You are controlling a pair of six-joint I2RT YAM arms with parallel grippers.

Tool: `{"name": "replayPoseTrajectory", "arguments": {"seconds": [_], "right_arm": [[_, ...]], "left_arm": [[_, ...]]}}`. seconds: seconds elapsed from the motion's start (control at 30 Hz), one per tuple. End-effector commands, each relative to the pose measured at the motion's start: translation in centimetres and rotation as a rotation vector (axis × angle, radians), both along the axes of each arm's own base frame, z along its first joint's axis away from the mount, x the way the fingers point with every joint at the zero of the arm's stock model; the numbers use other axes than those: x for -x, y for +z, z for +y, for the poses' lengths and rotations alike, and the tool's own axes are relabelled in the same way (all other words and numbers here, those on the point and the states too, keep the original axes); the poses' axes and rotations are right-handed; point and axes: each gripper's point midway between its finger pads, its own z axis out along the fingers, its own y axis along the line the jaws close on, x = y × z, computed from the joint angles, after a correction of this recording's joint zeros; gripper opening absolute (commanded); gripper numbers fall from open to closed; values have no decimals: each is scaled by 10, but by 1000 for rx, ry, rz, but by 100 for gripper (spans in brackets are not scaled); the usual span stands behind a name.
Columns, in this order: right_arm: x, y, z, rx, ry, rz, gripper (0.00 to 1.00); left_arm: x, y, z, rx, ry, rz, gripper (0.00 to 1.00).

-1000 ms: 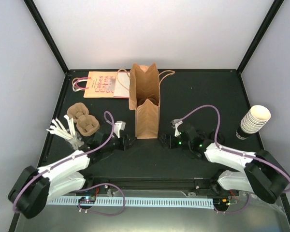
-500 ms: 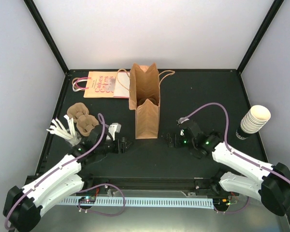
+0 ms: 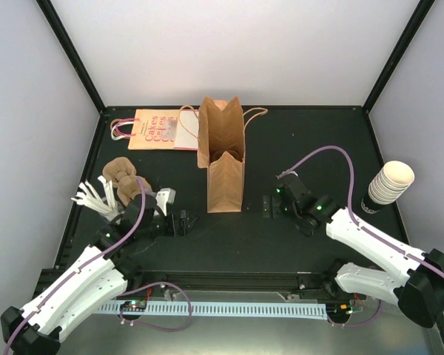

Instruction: Pack the takeout coffee

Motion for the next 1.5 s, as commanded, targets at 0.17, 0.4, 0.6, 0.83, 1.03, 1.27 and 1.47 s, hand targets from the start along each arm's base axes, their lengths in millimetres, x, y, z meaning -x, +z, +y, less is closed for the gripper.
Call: {"name": "replayPoseTrajectory", "arguments": {"seconds": [0.17,0.4,0.6,0.83,1.03,1.27,1.47], "right_arm": [[-8,7,-22,101,-102,26,100],[-12,9,-38,86,-157,50,100],[-14,4,-56,88,-232,102,97],[-17,8,-68,64,-264,113,97],[-13,9,-76,68,-288,131,97],[-12,7,-84,54,-314,140,96],[-14,-1,-92,51,-361,179,89]], "left_arm": [[-10,-11,17,-100,100,45,99],[-12,-14,3,-77,28,38,99],[-10,-14,-7,-50,-42,6,99],[-9,-11,-18,-7,-98,-18,99],[-8,-9,-28,31,-134,-11,99],[-11,-6,-32,55,-139,-19,99],[-9,-9,-34,55,-159,-15,99]]}}
